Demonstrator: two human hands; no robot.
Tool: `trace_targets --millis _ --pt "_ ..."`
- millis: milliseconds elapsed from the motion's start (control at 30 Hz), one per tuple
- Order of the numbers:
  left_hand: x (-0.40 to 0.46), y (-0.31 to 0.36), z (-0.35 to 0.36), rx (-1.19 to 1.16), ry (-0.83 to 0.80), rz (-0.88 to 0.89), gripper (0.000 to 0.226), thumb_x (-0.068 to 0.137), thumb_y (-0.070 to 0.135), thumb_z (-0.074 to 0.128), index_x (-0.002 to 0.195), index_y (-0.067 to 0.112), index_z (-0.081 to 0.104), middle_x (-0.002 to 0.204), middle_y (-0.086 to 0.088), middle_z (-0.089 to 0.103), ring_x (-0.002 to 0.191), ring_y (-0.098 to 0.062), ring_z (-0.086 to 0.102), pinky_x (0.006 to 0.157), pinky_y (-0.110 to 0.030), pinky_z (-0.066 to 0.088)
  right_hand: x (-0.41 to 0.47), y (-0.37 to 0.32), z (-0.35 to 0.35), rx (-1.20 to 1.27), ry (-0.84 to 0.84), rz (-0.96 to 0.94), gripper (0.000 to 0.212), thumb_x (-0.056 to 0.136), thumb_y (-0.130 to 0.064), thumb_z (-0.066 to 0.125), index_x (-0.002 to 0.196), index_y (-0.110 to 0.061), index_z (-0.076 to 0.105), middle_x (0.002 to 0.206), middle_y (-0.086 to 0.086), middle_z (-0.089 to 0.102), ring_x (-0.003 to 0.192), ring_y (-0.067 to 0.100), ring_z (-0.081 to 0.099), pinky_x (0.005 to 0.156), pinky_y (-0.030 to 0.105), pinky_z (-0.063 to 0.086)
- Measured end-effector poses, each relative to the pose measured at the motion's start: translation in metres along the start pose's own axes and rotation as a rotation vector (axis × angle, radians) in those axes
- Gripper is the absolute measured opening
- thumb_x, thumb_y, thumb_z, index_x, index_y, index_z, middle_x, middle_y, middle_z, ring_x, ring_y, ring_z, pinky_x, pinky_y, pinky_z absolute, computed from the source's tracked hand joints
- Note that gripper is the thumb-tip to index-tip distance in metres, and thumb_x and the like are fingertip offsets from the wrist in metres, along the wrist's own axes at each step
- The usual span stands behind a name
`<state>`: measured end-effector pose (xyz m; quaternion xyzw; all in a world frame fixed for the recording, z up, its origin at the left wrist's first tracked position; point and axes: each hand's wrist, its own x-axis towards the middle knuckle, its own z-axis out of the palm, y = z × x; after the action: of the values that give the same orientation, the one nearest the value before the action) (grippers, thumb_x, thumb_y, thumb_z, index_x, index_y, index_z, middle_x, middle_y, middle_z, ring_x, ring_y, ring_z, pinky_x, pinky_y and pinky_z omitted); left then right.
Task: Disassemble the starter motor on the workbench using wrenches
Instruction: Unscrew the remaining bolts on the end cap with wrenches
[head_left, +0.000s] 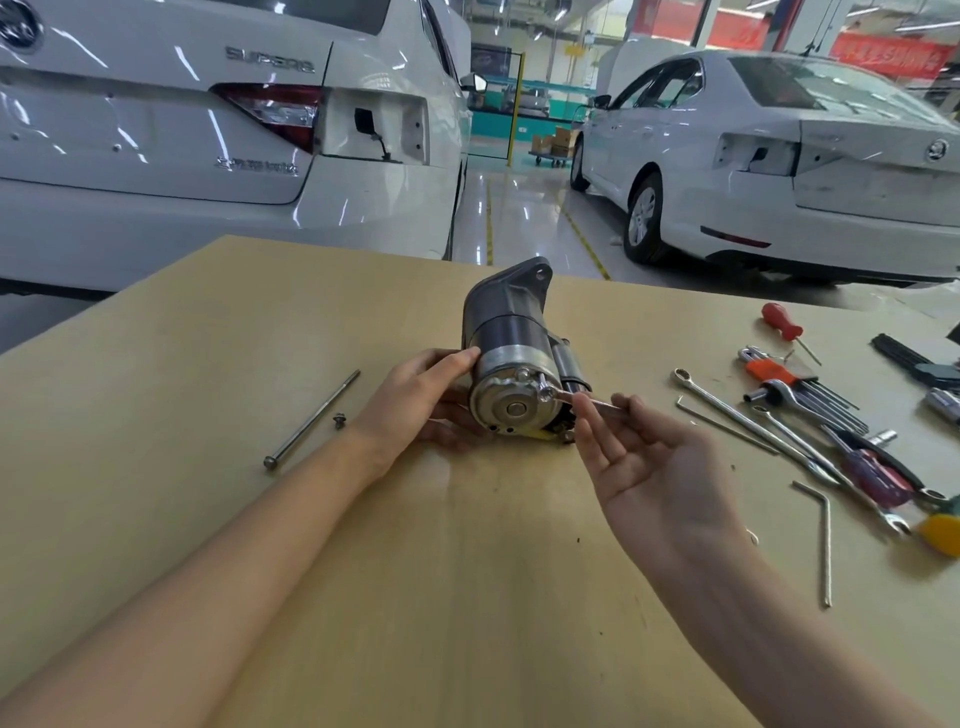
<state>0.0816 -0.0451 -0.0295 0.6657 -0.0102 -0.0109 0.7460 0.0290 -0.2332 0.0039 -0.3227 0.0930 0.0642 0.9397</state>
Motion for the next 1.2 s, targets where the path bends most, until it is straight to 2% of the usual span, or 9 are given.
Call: trace_targets --millis 300,467,633,767,800,900,967,1100,1200 --pt "0.001 -0.002 -0.001 0.018 -0.006 0.011 0.034 0.096 0.035 0.052 0.113 0.007 0.061 0.081 -0.013 0.072 0.059 -0.026 0.068 0.044 -0.025 0.048 -0.003 0.001 0.001 0.055 0.039 0.017 0.027 0.096 0.000 0.039 0.074 -0.002 0.055 0.074 0.020 0.069 0.071 0.029 0.073 0.062 0.032 0.060" --pt "0.001 -0.003 -0.001 0.021 -0.004 0.013 0.036 0.096 0.035 0.051 0.116 0.007 0.060 0.080 -0.012 0.072 0.059 -0.025 0.067 0.044 -0.026 0.049 -0.005 0.001 0.000 -0.005 -0.033 -0.101 0.027 0.096 -0.002 0.043 0.071 -0.002 0.056 0.074 0.019 0.067 0.075 0.031 0.073 0.064 0.031 0.060" --pt "0.001 -0.002 -0.001 0.011 -0.015 0.004 0.034 0.097 0.034 0.051 0.116 0.007 0.060 0.082 -0.014 0.073 0.060 -0.028 0.069 0.045 -0.026 0.050 -0.001 -0.003 -0.002 -0.605 -0.226 -0.636 0.011 0.097 -0.011 0.051 0.086 -0.009 0.054 0.071 0.004 0.070 0.072 0.027 0.073 0.068 0.033 0.058" --pt "0.001 0.000 -0.002 0.015 -0.014 -0.006 0.034 0.096 0.035 0.053 0.113 0.008 0.061 0.082 -0.015 0.073 0.060 -0.030 0.069 0.045 -0.026 0.050 0.005 -0.007 -0.005 -1.203 -0.545 -1.163 0.021 0.096 -0.015 0.047 0.082 -0.013 0.063 0.081 -0.005 0.063 0.083 0.006 0.066 0.068 0.023 0.053" --pt "0.001 0.000 -0.002 0.015 -0.016 -0.007 0.034 0.095 0.035 0.053 0.113 0.008 0.061 0.083 -0.016 0.073 0.061 -0.030 0.069 0.045 -0.026 0.050 0.008 -0.010 -0.006 -1.214 -0.589 -1.165 0.021 0.096 -0.014 0.046 0.082 -0.011 0.062 0.082 -0.002 0.063 0.084 0.006 0.066 0.071 0.024 0.053" --pt "0.001 0.001 -0.003 0.016 -0.026 -0.012 0.035 0.095 0.036 0.053 0.112 0.006 0.060 0.083 -0.018 0.072 0.063 -0.031 0.069 0.046 -0.027 0.051 0.020 -0.020 -0.008 -0.994 -0.592 -0.832 0.011 0.097 -0.008 0.048 0.088 -0.008 0.055 0.082 0.011 0.067 0.076 0.022 0.072 0.072 0.032 0.056" --pt "0.001 0.001 -0.002 0.011 -0.027 -0.013 0.035 0.095 0.036 0.053 0.112 0.005 0.059 0.081 -0.018 0.072 0.061 -0.031 0.069 0.045 -0.026 0.050 0.028 -0.022 -0.017 -1.055 -0.532 -0.699 0.010 0.096 -0.007 0.050 0.088 -0.004 0.055 0.080 0.010 0.070 0.073 0.024 0.072 0.071 0.035 0.057" --pt "0.001 0.000 -0.001 0.005 -0.025 -0.011 0.034 0.094 0.036 0.055 0.110 0.007 0.059 0.080 -0.018 0.071 0.059 -0.030 0.068 0.044 -0.027 0.050 0.035 -0.014 -0.029 -1.368 -0.545 -0.635 0.011 0.095 -0.009 0.052 0.086 -0.009 0.060 0.074 0.004 0.068 0.069 0.017 0.068 0.070 0.035 0.054" --pt "0.001 0.000 -0.001 0.009 -0.011 -0.012 0.032 0.095 0.036 0.055 0.108 0.008 0.061 0.081 -0.016 0.071 0.059 -0.029 0.068 0.045 -0.026 0.049 0.026 -0.012 -0.016 -1.172 -0.577 -0.656 0.007 0.090 -0.012 0.051 0.090 -0.012 0.059 0.074 0.008 0.065 0.060 0.018 0.065 0.061 0.029 0.052"
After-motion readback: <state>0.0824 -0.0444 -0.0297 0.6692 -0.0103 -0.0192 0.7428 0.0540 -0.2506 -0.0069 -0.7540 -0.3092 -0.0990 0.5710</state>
